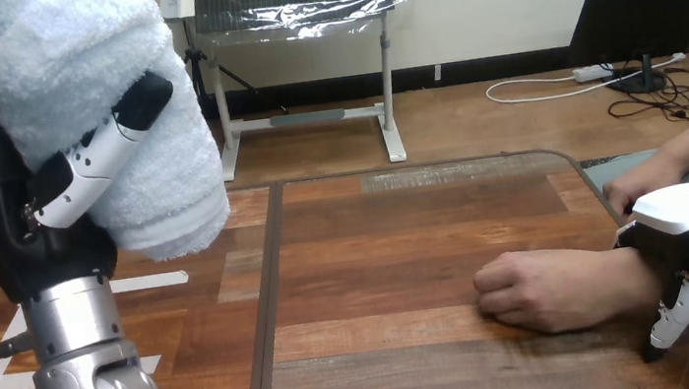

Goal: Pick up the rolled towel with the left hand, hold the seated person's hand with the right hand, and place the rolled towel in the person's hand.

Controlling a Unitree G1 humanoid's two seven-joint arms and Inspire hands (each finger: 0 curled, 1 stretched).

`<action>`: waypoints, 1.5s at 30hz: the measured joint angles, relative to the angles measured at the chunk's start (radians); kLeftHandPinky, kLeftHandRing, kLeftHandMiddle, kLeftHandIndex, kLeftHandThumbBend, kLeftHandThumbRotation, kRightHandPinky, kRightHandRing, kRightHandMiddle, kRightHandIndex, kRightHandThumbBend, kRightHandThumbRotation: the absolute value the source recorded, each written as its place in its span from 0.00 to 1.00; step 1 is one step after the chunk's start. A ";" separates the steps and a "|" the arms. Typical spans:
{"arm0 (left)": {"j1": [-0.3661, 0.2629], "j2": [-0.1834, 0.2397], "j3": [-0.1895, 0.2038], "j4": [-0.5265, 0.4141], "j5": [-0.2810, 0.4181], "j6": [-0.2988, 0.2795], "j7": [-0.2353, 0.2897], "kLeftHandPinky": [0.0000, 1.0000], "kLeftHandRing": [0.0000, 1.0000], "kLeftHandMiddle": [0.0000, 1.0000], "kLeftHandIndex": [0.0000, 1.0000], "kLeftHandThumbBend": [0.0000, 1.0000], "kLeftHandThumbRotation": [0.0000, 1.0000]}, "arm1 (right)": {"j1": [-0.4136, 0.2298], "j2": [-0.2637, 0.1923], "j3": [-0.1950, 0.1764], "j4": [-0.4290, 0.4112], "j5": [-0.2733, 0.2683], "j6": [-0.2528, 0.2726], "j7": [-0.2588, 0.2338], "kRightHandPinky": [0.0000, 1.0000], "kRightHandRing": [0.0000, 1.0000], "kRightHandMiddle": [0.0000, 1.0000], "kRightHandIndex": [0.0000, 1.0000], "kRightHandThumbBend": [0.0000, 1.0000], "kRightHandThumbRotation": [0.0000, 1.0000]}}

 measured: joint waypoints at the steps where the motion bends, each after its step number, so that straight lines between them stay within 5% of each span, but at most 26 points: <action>1: 0.000 0.000 0.000 0.000 0.000 0.000 0.000 0.20 0.26 0.32 0.37 0.48 0.00 | 0.000 0.000 0.000 0.000 0.000 0.000 0.000 0.52 0.74 0.78 0.78 1.00 0.24; 45: 0.000 0.000 0.000 0.000 0.003 0.000 0.002 0.20 0.26 0.32 0.37 0.48 0.00 | 0.000 0.000 0.000 -0.001 -0.002 0.005 0.002 0.50 0.74 0.78 0.77 1.00 0.24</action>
